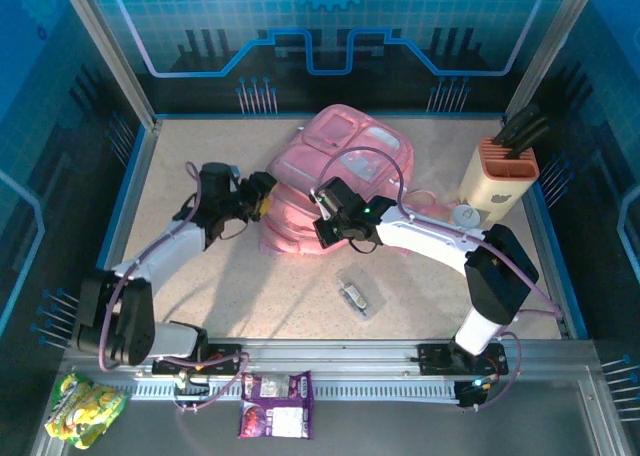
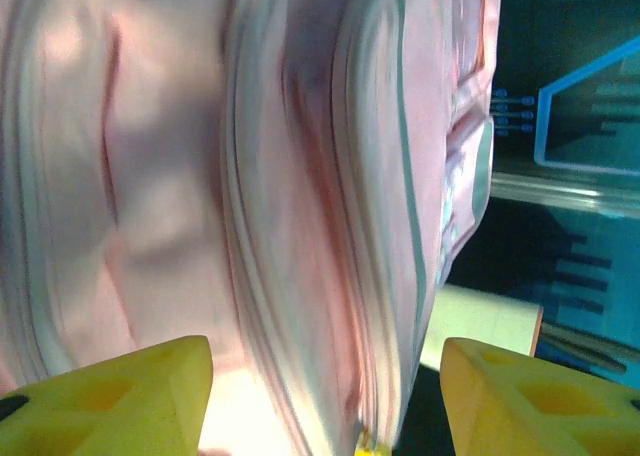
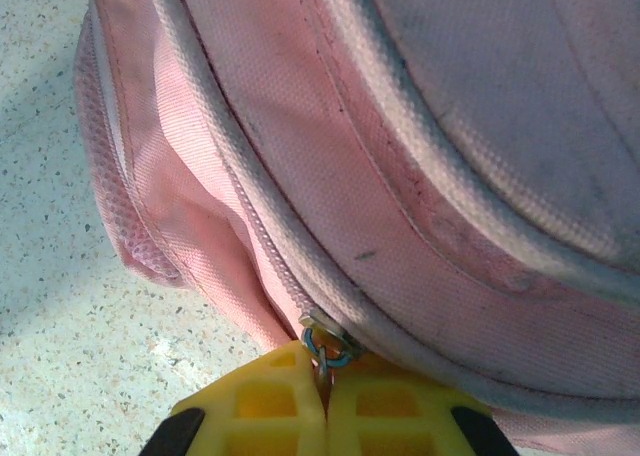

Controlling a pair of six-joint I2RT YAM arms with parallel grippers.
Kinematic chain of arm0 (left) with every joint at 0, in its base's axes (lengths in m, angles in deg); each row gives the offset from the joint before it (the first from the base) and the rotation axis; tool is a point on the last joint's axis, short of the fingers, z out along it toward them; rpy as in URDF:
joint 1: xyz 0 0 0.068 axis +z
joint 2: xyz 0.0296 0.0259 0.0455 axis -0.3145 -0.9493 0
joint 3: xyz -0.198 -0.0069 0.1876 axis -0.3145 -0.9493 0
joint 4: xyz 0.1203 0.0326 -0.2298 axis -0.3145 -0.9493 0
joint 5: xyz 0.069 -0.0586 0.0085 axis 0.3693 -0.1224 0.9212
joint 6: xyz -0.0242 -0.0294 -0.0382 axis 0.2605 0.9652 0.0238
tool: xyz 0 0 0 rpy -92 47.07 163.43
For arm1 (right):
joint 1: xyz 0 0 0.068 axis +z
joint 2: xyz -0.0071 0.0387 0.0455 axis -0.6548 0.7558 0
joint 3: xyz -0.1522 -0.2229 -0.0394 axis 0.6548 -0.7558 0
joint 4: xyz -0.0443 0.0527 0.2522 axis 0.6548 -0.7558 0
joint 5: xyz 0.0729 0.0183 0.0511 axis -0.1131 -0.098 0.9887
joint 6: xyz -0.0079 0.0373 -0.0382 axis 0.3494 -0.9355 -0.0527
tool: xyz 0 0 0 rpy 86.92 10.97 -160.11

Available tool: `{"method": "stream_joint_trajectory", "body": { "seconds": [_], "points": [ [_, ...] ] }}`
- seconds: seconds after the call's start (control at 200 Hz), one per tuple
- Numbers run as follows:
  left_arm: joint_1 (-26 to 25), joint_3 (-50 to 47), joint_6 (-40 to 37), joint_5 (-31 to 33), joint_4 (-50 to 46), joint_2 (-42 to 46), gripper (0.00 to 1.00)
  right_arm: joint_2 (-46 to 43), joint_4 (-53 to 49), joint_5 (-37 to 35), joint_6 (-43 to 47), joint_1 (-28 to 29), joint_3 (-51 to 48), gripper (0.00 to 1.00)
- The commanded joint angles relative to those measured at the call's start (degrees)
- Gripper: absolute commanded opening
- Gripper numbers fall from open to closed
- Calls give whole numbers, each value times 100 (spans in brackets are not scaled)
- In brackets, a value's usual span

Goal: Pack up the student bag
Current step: Zip the student bag at the center of the table.

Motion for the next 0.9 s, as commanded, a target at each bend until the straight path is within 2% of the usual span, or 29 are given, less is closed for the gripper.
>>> {"method": "stream_joint_trajectory", "body": {
  "seconds": [0.0, 0.245, 0.365, 0.51, 0.68, 0.795, 0.88, 0.895],
  "points": [
    [-470, -295, 855, 504, 373, 251, 62, 7, -21, 29, -133, 42, 39, 0],
    [-1506, -459, 1842, 1338, 976, 74, 54, 54, -25, -44, -105, 70, 69, 0],
    [-1796, -266, 2025, 1693, 874, -186, 45, 83, 67, -12, -107, 75, 69, 0],
    [-1979, -107, 2260, 1805, 979, -628, 34, 120, 52, -40, -109, 75, 106, 0],
    [-2021, -223, 2406, 2116, 895, -698, 29, 129, 40, -100, -123, 66, 132, 0],
    [-2013, -213, 2352, 2359, 602, -651, 15, 155, 19, -95, -90, 61, 167, 0],
    [-1972, -220, 2259, 2542, 389, -506, 0, 125, -114, -231, -58, 66, 194, 0],
    [-1961, -215, 2237, 2576, 314, -480, 0, 110, -137, -250, -40, 66, 194, 0]
  ]
}}
